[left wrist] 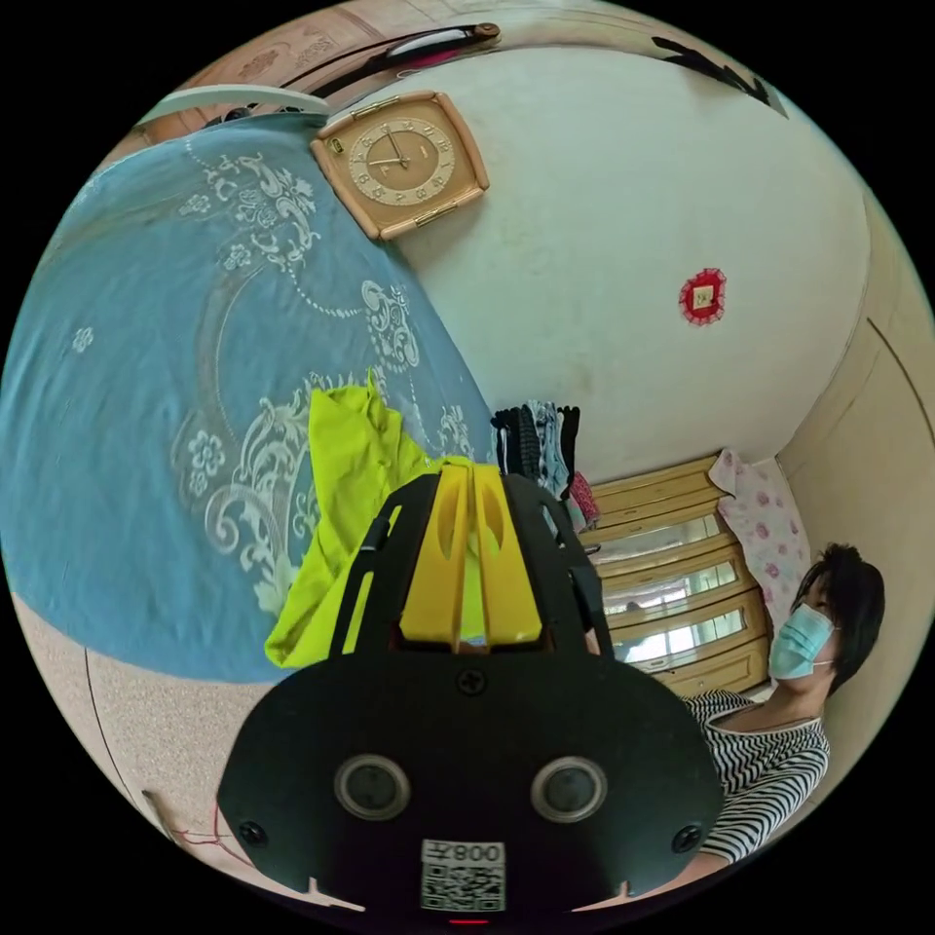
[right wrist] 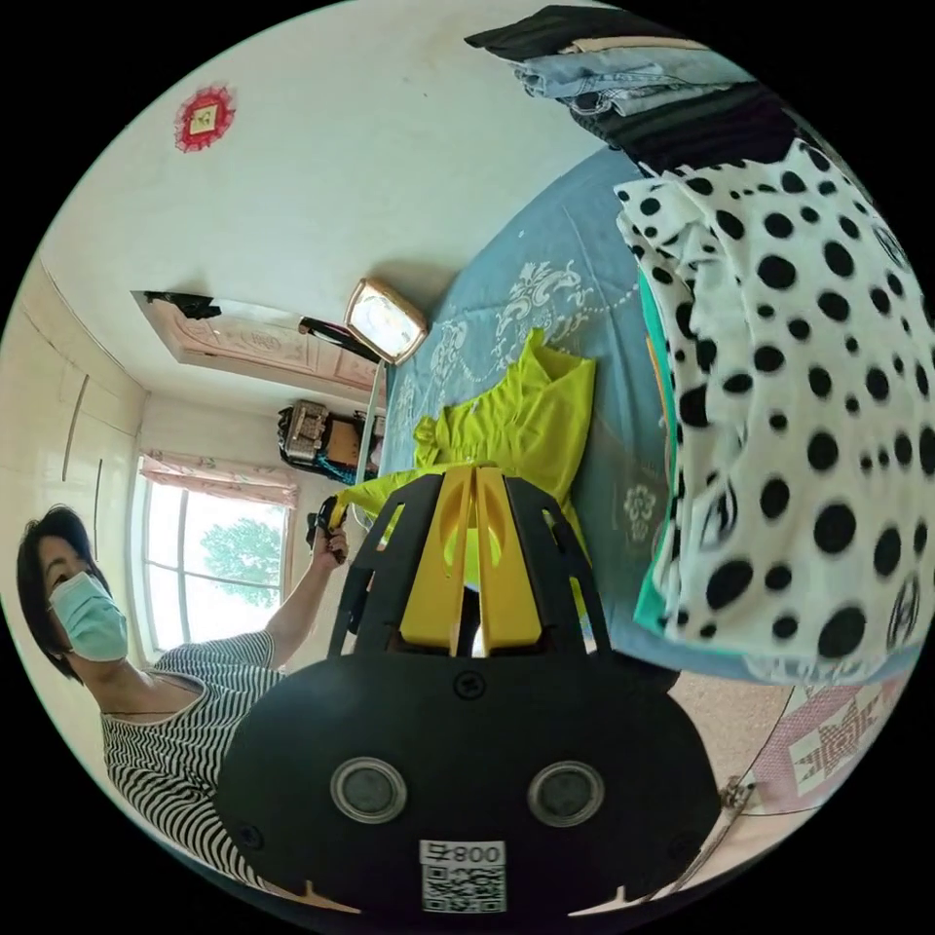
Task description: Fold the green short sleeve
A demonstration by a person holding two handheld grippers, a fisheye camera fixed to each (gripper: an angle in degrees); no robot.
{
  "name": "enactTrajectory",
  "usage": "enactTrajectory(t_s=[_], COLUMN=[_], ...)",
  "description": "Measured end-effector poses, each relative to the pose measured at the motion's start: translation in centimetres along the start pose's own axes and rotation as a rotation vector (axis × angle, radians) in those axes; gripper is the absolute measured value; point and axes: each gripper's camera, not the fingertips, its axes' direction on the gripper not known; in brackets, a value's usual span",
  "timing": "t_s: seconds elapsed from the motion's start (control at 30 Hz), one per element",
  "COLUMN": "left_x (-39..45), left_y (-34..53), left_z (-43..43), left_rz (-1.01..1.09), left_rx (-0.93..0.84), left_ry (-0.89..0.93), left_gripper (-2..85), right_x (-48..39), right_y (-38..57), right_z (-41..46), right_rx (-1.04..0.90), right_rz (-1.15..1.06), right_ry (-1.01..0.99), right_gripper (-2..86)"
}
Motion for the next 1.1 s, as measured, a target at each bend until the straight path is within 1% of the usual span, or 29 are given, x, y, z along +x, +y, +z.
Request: enactTrajectory(t_s=[0.07,0.23,0.37,0.43,0.5,0.6,0.67,0.77,0.8,0.9,0.97,1.0,1.07,1.1], left_x=[-0.6,-2.4,-5.6,-6.8,-7.4,-7.7,-7.3,-6.4,-6.1,-4.8,-4.6,-4.7,-5.3,-5.5], left_y=[-3.9,-10.5,-14.1,-14.9,-15.6,-16.2,-16.3,-15.9,-15.8,-14.9,-14.0,-13.8,-13.6,-13.7], left_z=[3.5,10.4,16.5,18.3,19.4,20.4,20.6,21.8,22.3,27.0,32.6,34.0,38.8,39.8], left_rz=[0.007,0.014,-0.048,-0.079,-0.079,-0.060,-0.022,0.025,0.045,0.137,0.177,0.180,0.173,0.176], left_rx=[-0.009,-0.045,-0.090,-0.071,-0.038,0.014,0.080,0.102,0.096,-0.052,-0.223,-0.259,-0.340,-0.358], left_ry=[-0.014,-0.037,-0.143,-0.178,-0.172,-0.199,-0.209,-0.290,-0.295,-0.263,-0.269,-0.267,-0.256,-0.253], left_gripper=[0.6,0.9,1.7,2.5,3.6,5.6,6.3,6.5,6.5,6.3,6.3,6.4,6.5,6.4], right_x=[-1.3,-3.7,-4.9,-5.9,-7.8,-12.1,-15.8,-20.0,-20.9,-27.0,-32.6,-33.9,-39.1,-40.3], right_y=[-4.6,-12.6,-17.5,-18.8,-19.5,-20.0,-20.1,-19.9,-19.8,-18.8,-17.8,-17.6,-16.1,-15.7], right_z=[1.2,4.3,8.7,10.0,10.7,11.4,11.8,12.2,12.4,15.0,19.9,21.3,27.6,29.1], right_rx=[-0.009,-0.046,-0.119,-0.127,-0.123,-0.109,-0.085,-0.030,-0.023,-0.010,-0.087,-0.113,-0.209,-0.229], right_rz=[-0.014,-0.021,0.041,0.067,0.051,0.006,-0.032,-0.056,-0.067,-0.201,-0.377,-0.424,-0.630,-0.681], right_ry=[0.012,0.073,0.162,0.196,0.252,0.385,0.514,0.597,0.597,0.630,0.655,0.674,0.787,0.812], right_gripper=[0.3,0.4,0.5,0.6,0.9,1.5,1.9,2.2,2.3,2.9,4.0,4.4,5.7,6.0])
